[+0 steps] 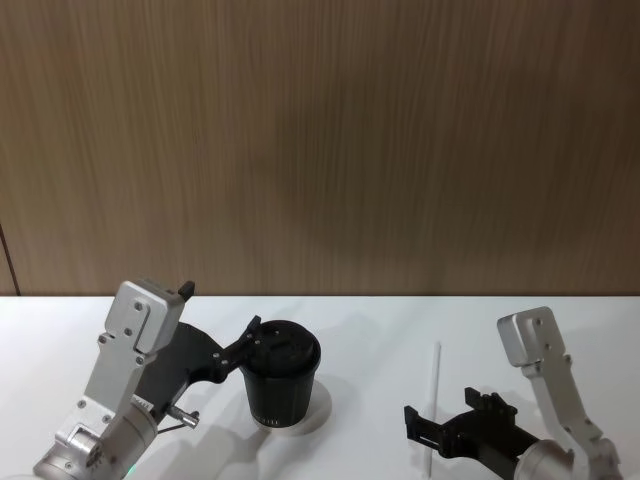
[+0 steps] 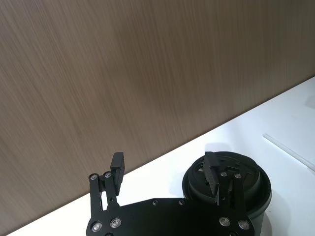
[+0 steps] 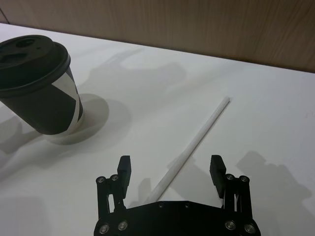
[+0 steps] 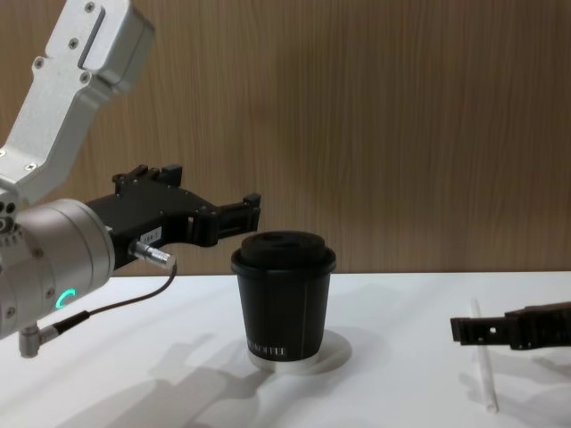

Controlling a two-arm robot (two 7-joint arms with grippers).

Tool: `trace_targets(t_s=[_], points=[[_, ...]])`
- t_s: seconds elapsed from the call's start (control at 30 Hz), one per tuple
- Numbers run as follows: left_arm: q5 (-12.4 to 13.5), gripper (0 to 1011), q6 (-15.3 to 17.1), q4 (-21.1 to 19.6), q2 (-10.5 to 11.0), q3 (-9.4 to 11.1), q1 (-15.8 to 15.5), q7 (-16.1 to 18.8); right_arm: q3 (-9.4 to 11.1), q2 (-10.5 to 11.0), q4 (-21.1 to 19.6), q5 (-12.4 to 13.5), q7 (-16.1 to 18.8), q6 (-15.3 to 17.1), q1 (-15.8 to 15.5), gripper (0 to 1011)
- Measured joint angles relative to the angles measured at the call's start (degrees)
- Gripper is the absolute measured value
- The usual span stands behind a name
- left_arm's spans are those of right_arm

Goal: Pick up the straw with one hand, pass it to the other hand, and insert it into the cup.

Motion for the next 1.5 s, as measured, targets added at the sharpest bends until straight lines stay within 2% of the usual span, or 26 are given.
trace_targets(t_s=[0.6,1.5], points=[[0.0,1003,0.0,0.0,0.0,0.0,0.0,0.0,-1.0,-1.0,2.9,-2.0,-0.2,1.0,1.6,1001],[0.0,1003,0.0,0.0,0.0,0.0,0.0,0.0,-0.5,-1.2,3.8,-3.9,-0.2,0.8,1.5,1001]])
